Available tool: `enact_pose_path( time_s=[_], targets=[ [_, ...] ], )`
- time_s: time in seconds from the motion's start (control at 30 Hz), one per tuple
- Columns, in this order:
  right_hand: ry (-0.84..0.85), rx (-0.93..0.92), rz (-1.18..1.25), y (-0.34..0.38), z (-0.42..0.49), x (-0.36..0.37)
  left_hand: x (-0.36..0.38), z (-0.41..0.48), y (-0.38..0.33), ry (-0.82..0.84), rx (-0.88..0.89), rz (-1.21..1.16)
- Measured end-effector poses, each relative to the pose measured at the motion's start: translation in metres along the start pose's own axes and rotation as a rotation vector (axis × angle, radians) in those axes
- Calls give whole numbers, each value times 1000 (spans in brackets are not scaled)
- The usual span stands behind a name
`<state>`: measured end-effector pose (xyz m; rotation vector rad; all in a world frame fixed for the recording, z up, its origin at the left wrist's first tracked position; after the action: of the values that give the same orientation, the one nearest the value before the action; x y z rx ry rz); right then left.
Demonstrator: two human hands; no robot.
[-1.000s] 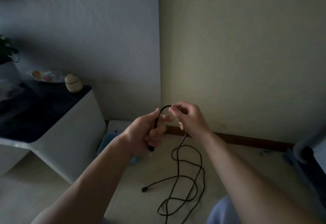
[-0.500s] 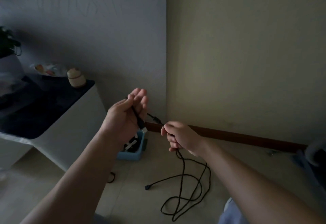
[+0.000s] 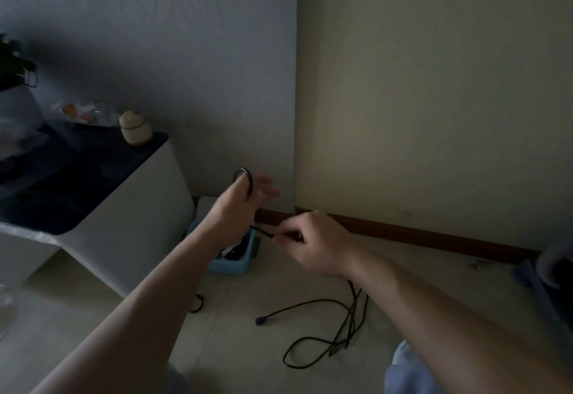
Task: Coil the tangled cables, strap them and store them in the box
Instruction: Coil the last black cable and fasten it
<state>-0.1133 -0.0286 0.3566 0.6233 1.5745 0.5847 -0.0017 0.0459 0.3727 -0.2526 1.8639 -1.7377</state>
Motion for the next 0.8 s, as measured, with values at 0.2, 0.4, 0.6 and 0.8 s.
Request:
enact_pose_path(
  time_s=[0.2, 0.4, 0.6, 0.8],
  targets=[
    [-353, -153, 73, 13, -19, -43, 46, -9, 21, 345, -206, -176],
    [-520, -69, 165, -4, -28, -61, 71, -22, 14, 583, -273, -480],
    [-484, 24, 258, -27, -18, -63, 71, -26, -7, 647, -189, -819],
    [-55, 136, 580, -68, -2, -20, 55, -31, -32, 651, -51, -1143]
  ],
)
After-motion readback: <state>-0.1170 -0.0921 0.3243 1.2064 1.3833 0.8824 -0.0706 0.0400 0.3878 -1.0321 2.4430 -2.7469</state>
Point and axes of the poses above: each hand's wrist, its own z-axis towards the middle knuckle, its own x-axis out of the palm, y = z × x, the point moved 8 cm from there along z, towards the middle knuckle, and after that the axes turned 14 degrees about y, right-handed, at the moved point
